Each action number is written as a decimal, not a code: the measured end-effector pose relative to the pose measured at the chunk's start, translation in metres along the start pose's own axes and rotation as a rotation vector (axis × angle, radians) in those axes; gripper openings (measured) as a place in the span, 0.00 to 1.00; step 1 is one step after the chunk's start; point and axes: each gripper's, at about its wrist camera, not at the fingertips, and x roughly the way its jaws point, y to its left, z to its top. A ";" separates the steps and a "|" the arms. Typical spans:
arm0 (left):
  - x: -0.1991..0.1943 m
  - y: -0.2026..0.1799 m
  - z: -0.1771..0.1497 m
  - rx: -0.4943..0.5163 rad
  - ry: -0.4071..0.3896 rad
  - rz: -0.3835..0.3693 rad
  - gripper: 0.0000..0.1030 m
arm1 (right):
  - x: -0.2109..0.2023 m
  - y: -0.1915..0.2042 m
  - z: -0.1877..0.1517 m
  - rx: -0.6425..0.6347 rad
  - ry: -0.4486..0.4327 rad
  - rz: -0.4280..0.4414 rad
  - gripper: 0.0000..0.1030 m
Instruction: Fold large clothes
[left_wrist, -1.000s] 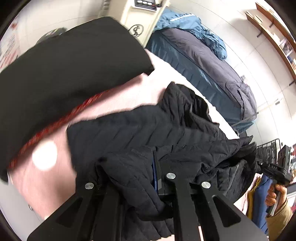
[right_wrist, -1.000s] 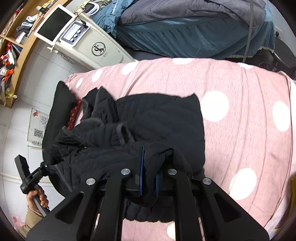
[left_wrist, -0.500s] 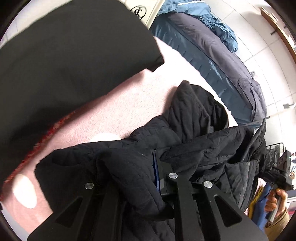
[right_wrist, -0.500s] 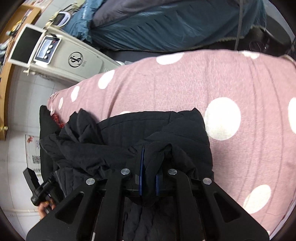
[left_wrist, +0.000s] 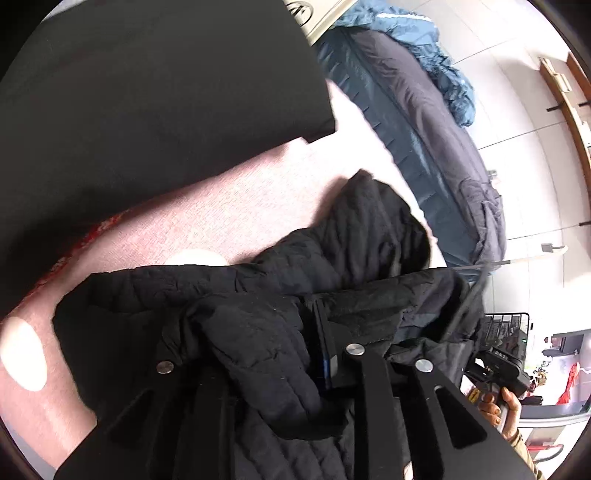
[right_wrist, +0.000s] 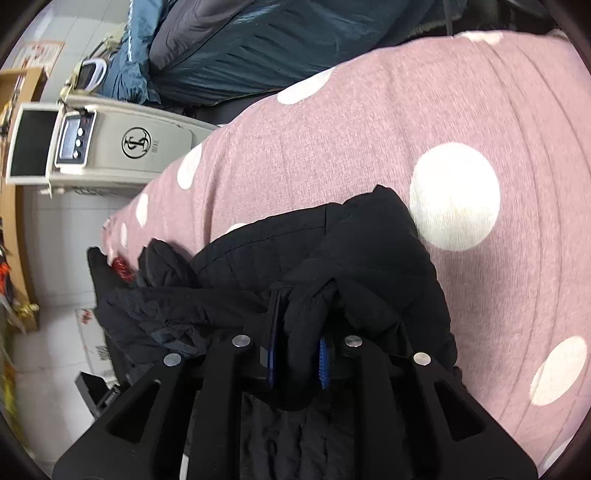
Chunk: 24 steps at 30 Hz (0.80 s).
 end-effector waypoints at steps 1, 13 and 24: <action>-0.006 -0.002 -0.001 0.005 -0.007 -0.007 0.22 | -0.002 -0.002 0.000 0.016 0.004 0.015 0.19; -0.092 0.000 0.001 -0.105 -0.103 -0.177 0.49 | -0.067 -0.025 0.008 0.216 -0.075 0.260 0.72; -0.180 -0.025 -0.030 0.039 -0.415 0.070 0.85 | -0.103 -0.001 -0.043 -0.190 -0.137 -0.054 0.72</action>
